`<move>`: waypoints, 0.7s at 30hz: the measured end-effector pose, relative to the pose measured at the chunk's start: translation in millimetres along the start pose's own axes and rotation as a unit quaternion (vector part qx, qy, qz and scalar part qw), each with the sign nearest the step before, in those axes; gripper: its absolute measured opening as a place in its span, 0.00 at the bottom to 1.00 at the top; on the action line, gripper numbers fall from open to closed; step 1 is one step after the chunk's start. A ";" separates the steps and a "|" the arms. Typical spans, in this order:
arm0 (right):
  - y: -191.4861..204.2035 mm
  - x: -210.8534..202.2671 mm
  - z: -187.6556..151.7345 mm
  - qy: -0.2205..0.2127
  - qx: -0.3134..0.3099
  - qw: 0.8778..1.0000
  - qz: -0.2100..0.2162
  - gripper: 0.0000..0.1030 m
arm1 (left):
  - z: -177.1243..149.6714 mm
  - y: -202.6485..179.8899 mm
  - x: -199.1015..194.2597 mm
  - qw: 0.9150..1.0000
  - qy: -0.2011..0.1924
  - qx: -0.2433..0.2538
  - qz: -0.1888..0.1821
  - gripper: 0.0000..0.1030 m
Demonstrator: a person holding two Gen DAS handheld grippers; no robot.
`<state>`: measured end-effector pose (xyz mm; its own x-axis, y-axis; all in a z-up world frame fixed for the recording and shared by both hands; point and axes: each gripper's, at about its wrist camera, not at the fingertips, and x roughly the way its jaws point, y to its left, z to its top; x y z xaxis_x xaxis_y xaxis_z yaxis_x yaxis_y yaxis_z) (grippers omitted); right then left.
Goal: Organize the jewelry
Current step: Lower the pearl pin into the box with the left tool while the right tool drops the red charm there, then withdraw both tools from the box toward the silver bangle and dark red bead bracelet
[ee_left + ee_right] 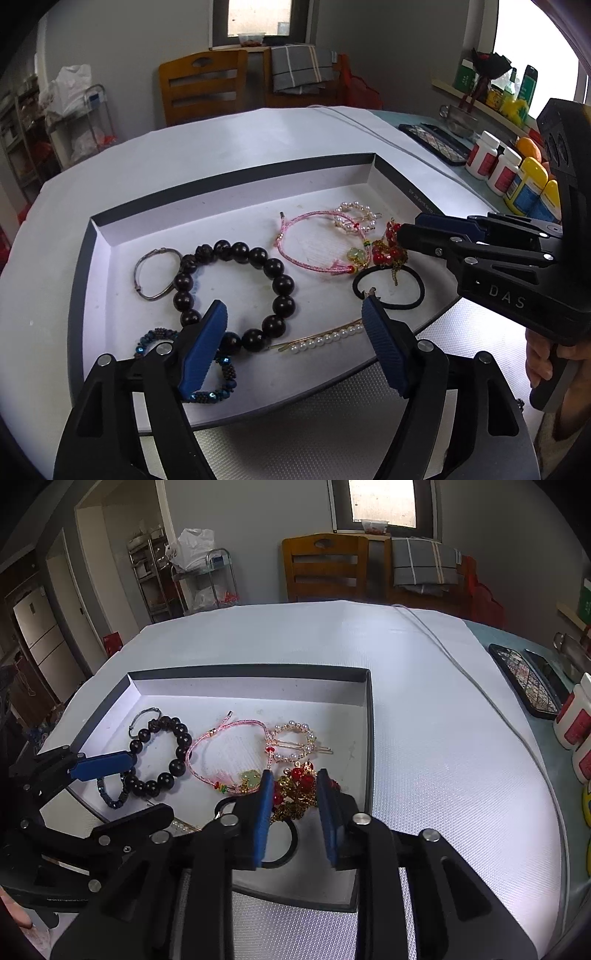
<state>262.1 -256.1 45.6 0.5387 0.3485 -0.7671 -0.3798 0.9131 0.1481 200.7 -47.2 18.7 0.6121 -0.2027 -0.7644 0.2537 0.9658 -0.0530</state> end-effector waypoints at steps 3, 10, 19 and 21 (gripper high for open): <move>-1.8 -9.0 2.4 -0.018 0.008 1.000 0.004 0.40 | -0.3 0.0 -1.6 1.000 -0.006 0.002 0.008 0.79; -14.1 -31.4 8.4 -0.060 0.045 0.997 0.016 0.84 | 1.0 2.9 -10.3 0.999 -0.031 -0.005 0.031 0.91; -11.8 -33.2 7.7 -0.060 0.043 0.997 0.000 0.94 | -0.8 0.6 -9.4 0.997 -0.036 0.013 0.073 0.93; -12.9 -36.2 8.0 -0.063 0.045 0.997 -0.001 0.94 | -0.6 1.0 -11.2 0.996 -0.038 0.014 0.078 0.93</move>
<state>253.5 -278.9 76.5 0.6317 0.3651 -0.6838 -0.3120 0.9273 0.2069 193.6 -43.9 26.7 0.7006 -0.0629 -0.7108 0.1712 0.9818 0.0818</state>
